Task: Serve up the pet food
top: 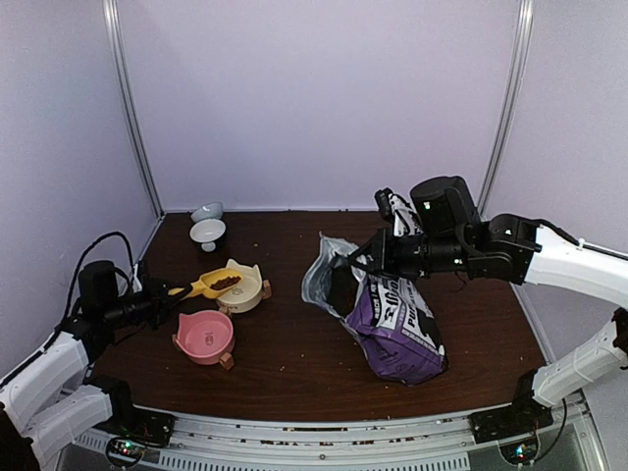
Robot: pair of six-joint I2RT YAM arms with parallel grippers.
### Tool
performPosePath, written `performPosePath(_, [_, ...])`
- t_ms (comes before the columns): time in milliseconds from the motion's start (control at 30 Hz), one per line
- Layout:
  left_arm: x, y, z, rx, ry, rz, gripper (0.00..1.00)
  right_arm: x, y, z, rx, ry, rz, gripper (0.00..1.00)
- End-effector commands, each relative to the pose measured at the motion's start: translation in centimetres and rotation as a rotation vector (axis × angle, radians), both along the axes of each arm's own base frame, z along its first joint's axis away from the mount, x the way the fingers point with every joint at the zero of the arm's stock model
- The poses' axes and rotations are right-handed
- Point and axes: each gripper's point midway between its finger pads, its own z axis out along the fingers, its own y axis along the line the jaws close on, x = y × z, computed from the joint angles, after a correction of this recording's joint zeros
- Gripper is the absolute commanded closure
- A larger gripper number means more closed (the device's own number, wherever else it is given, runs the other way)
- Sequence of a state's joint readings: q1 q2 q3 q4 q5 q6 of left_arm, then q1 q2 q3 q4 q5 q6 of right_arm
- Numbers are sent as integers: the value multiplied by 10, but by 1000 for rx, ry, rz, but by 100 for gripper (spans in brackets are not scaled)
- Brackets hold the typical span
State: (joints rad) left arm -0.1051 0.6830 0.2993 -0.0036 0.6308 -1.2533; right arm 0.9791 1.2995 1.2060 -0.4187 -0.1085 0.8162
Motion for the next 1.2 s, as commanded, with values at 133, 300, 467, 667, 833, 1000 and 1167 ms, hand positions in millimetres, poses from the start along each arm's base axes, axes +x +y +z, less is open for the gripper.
performPosePath(133, [14, 6, 11, 61, -46, 2, 94, 13, 0, 9, 20, -25, -29, 100])
performPosePath(300, [20, 5, 17, 79, -45, -9, 94, 13, 0, 6, 11, -20, -28, 100])
performPosePath(467, [24, 6, 16, 134, -28, -27, 94, 14, -1, 4, 7, -16, -31, 100])
performPosePath(667, [26, 9, 21, 205, -25, -40, 94, 15, -3, 4, 3, -17, -35, 100])
performPosePath(833, [28, 12, 24, 261, -25, -56, 94, 15, -4, 3, -2, -17, -36, 100])
performPosePath(1000, [27, 13, 26, 303, -25, -72, 94, 16, -4, 3, -5, -19, -38, 100])
performPosePath(1167, [25, 11, 32, 344, -37, -123, 95, 15, -5, 2, -11, -15, -35, 100])
